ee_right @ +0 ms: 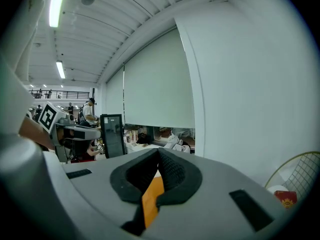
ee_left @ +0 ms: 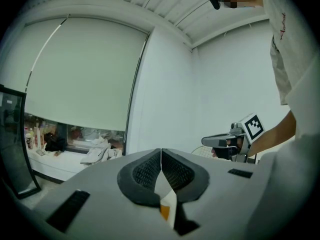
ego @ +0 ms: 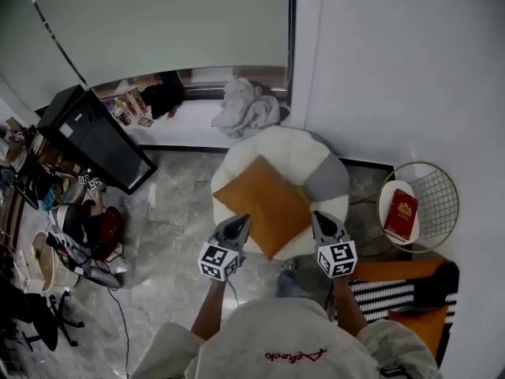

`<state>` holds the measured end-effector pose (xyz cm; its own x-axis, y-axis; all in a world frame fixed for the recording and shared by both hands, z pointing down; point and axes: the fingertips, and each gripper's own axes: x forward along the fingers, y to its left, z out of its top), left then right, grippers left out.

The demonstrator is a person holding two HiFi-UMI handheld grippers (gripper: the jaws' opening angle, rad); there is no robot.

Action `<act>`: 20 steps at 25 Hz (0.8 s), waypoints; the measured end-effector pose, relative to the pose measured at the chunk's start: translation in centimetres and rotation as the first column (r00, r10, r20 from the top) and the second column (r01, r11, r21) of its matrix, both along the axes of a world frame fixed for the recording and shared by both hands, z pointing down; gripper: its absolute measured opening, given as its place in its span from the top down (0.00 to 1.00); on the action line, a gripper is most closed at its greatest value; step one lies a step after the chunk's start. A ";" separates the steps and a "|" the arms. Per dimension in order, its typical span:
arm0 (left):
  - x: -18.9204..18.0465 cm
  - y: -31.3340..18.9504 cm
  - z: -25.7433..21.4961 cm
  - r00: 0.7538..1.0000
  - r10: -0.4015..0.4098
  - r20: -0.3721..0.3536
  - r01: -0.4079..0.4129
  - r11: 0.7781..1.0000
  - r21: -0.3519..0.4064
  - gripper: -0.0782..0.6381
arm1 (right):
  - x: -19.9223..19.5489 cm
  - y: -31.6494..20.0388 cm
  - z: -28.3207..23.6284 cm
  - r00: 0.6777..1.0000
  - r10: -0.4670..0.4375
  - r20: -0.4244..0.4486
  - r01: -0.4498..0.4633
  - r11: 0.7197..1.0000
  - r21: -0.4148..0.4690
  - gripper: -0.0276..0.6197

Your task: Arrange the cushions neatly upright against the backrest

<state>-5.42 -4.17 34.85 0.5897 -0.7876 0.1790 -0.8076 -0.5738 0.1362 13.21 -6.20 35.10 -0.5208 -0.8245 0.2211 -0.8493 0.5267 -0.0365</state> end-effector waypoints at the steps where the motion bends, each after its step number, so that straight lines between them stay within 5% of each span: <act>1: 0.2 -0.9 -0.2 1.000 -0.005 0.000 0.005 1.000 0.000 0.85 | 0.2 -0.9 -0.2 1.000 -0.007 0.001 0.007 1.000 0.001 0.91; 11: 3.6 -9.1 -2.0 0.999 -0.052 0.001 0.052 0.998 0.030 0.85 | 2.2 -8.8 -0.6 0.995 -0.098 0.015 0.098 0.995 0.020 0.92; 20: 2.9 -10.9 0.3 0.995 -0.099 0.011 0.099 0.995 -0.030 0.85 | -0.1 -12.5 0.7 0.984 -0.177 0.022 0.178 0.984 -0.011 0.91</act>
<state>-2.50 -15.08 35.11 0.5073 -0.8359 0.2095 -0.8616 -0.4867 0.1443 13.15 -18.73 35.84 -0.6632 -0.7156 0.2192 -0.7413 0.6684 -0.0609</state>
